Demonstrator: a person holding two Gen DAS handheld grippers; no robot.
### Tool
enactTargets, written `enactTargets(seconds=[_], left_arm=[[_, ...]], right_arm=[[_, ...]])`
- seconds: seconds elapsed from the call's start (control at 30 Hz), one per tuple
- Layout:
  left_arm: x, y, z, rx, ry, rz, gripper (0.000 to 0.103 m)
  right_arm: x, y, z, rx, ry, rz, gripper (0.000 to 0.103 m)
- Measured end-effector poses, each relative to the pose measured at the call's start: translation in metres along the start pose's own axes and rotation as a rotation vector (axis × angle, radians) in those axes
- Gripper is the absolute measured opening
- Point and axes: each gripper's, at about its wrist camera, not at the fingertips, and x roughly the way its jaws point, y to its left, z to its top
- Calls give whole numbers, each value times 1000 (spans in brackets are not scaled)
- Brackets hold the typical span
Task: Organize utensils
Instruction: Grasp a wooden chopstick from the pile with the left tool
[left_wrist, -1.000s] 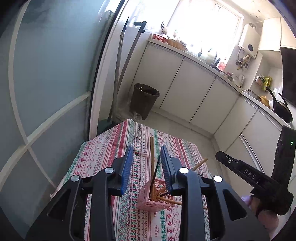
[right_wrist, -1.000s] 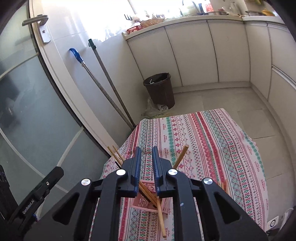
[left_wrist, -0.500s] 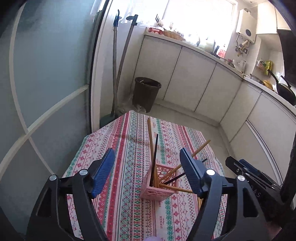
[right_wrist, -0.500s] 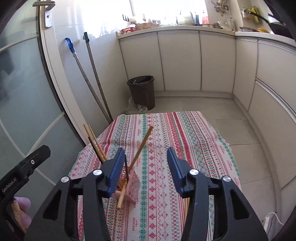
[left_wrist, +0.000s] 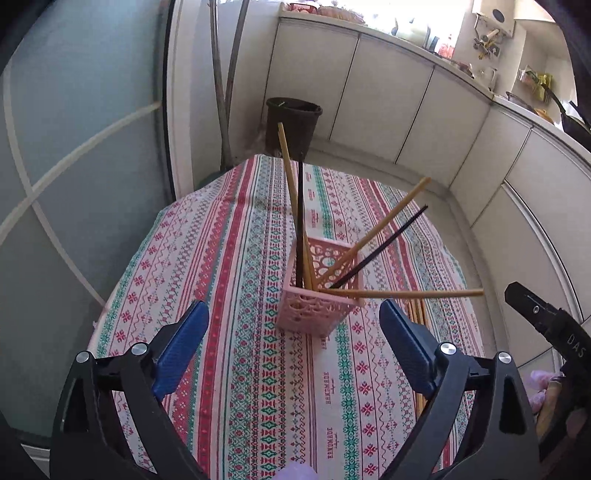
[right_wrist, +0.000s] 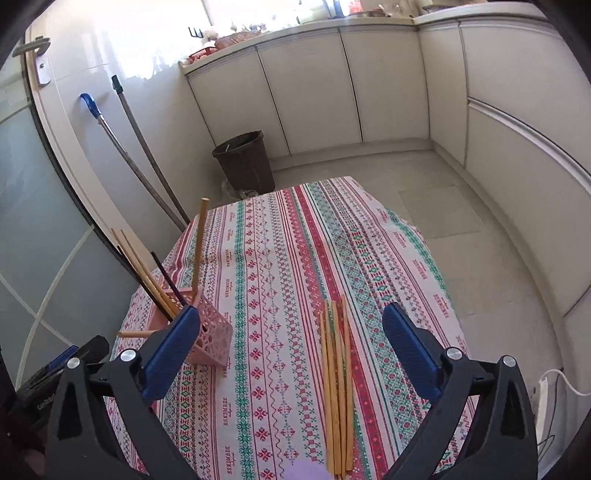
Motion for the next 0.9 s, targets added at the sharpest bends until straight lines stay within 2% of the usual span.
enactTargets(seconds=[0.3,0.47,0.63,0.77,0.9], left_arm=[[38,-36,-53,116,181,-13,92],[65,-68,-93,239,319,-61,92],[76,-98,-119,365,346,-88,92],[76,-117,-127,414,357,-145,91],[74,-136,-145,523,369,-188,90]], right_arm=[[4,-82,-8,246,109,-48,96],[6,-114,-10,346,155,-71,96],[7,-130,-13,416,184,-63,96],[7,-137,-14,444,191,-60,96],[9,-145,-16,472,197,-61,96]])
